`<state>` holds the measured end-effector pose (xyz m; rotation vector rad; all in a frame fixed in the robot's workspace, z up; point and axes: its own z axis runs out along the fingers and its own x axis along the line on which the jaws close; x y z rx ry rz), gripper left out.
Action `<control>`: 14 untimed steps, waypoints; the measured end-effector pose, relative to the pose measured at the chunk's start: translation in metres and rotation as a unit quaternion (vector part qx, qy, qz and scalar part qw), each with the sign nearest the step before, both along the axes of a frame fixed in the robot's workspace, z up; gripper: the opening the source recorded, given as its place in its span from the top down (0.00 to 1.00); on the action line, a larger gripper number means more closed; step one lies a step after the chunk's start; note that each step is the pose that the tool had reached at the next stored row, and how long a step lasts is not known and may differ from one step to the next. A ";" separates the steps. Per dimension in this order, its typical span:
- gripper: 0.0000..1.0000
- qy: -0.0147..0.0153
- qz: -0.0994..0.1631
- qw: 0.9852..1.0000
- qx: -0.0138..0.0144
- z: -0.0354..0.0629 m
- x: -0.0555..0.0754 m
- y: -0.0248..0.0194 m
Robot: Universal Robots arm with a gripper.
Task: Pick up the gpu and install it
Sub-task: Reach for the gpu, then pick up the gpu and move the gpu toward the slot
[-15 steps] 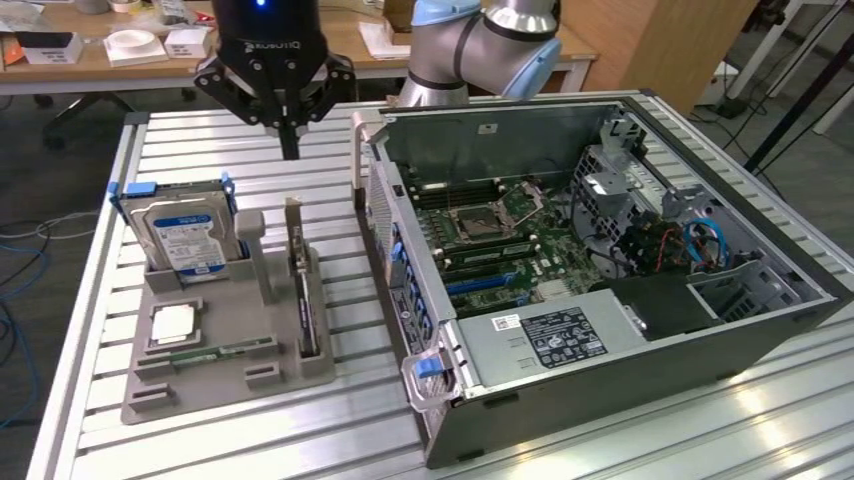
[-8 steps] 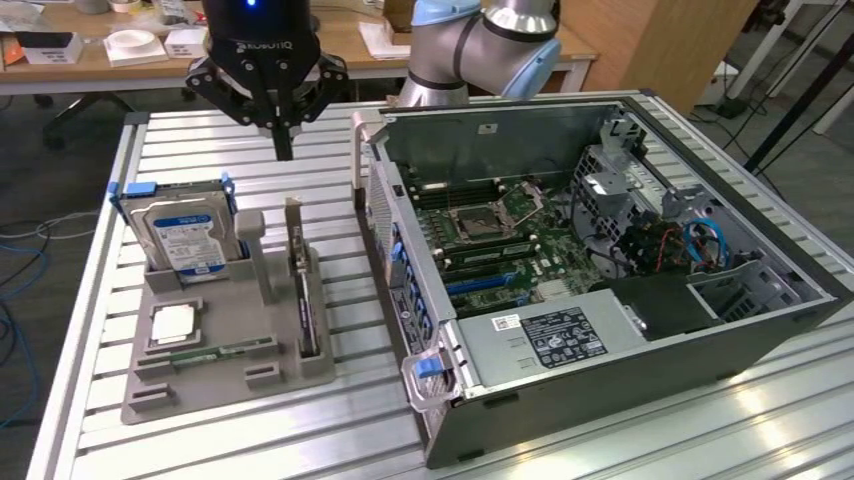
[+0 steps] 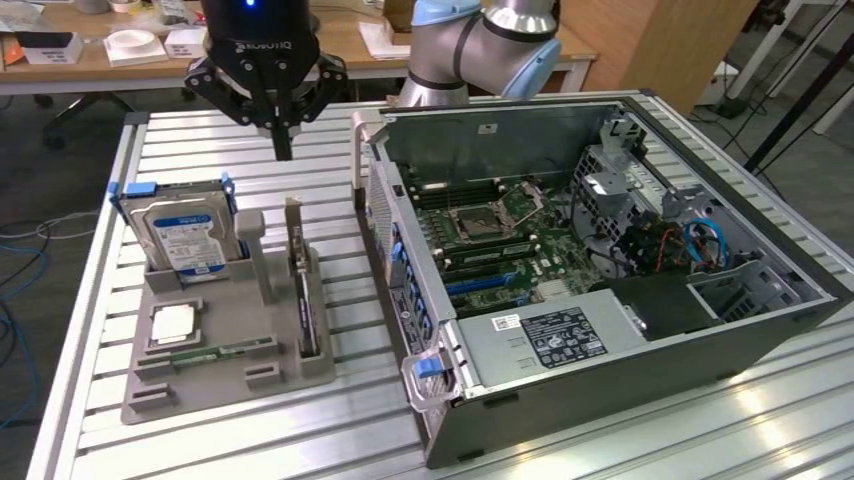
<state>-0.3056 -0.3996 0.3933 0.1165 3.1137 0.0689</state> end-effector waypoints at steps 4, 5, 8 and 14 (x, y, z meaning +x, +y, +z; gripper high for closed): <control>0.89 0.000 0.000 1.000 0.000 0.0000 -0.001 -0.0038; 0.89 0.000 0.000 1.000 0.000 0.0000 -0.001 -0.0045; 0.89 0.000 0.000 1.000 0.000 0.0000 -0.001 -0.0047; 0.89 0.000 0.000 1.000 0.000 0.0000 -0.001 -0.0048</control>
